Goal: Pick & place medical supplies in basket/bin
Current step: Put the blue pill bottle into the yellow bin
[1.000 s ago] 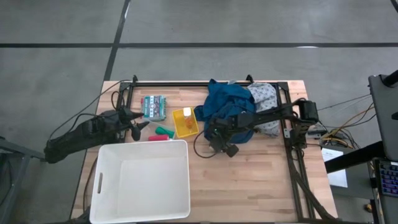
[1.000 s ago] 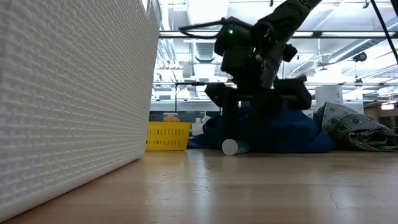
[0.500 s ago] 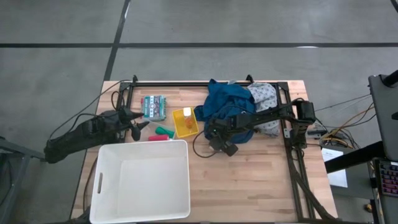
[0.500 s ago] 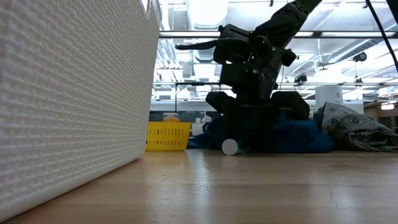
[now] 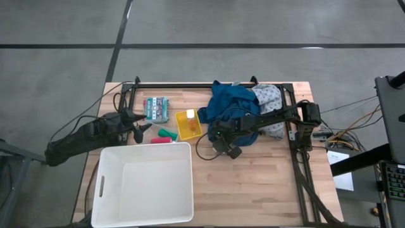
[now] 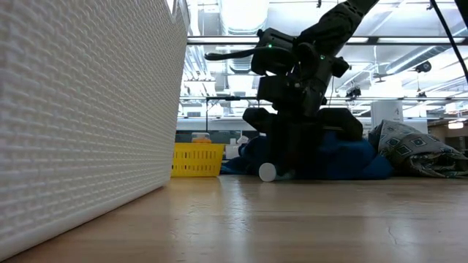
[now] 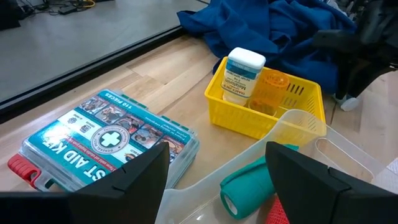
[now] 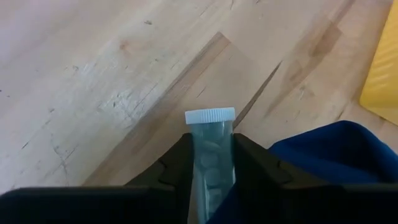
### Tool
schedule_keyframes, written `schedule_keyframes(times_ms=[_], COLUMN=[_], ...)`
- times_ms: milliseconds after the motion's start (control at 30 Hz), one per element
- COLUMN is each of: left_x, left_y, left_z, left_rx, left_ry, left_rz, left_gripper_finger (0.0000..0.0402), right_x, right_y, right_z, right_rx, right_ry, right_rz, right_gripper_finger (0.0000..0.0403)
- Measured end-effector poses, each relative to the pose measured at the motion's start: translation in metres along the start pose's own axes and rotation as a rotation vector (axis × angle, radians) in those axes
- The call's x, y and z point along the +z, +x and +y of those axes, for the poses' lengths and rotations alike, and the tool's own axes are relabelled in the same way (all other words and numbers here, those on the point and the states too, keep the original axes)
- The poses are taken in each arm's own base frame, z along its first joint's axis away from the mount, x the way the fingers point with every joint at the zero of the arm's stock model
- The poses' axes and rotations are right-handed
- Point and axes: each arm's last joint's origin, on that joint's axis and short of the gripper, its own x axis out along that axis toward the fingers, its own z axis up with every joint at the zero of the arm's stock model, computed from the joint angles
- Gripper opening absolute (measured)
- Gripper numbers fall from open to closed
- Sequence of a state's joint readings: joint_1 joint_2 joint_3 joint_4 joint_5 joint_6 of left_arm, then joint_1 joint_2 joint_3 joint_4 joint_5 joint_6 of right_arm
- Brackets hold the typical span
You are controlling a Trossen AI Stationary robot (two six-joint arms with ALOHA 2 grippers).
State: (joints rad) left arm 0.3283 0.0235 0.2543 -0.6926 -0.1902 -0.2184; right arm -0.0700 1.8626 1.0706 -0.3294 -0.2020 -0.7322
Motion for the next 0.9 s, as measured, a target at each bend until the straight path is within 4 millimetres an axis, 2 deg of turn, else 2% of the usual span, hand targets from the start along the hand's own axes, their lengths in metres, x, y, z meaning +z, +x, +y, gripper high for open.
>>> schedule_keyframes(times_ms=[200, 433, 567, 667, 800, 900], left_x=[0.0, 0.0, 0.0, 0.0, 0.0, 0.0], left_y=[0.0, 0.0, 0.0, 0.0, 0.0, 0.0], left_z=[0.0, 0.0, 0.0, 0.0, 0.0, 0.0], left_rx=[0.0, 0.0, 0.0, 0.0, 0.0, 0.0], left_ry=[0.0, 0.0, 0.0, 0.0, 0.0, 0.0], left_rz=[0.0, 0.0, 0.0, 0.0, 0.0, 0.0], left_gripper_finger=[0.0271, 0.0271, 0.0271, 0.0271, 0.0271, 0.0271], right_x=[0.0, 0.005, 0.018, 0.027, 0.031, 0.033], right_y=[0.0, -0.004, -0.023, -0.036, -0.054, -0.064], right_z=[0.0, -0.003, -0.01, -0.014, -0.022, -0.032], right_rx=[-0.002, -0.012, -0.052, -0.074, -0.107, -0.071], right_ry=[0.04, 0.105, 0.147, 0.247, 0.413, 0.473], right_rz=[-0.003, -0.023, -0.094, -0.137, -0.215, -0.342], right_gripper_finger=[0.0081, 0.0082, 0.0082, 0.0085, 0.0086, 0.0086])
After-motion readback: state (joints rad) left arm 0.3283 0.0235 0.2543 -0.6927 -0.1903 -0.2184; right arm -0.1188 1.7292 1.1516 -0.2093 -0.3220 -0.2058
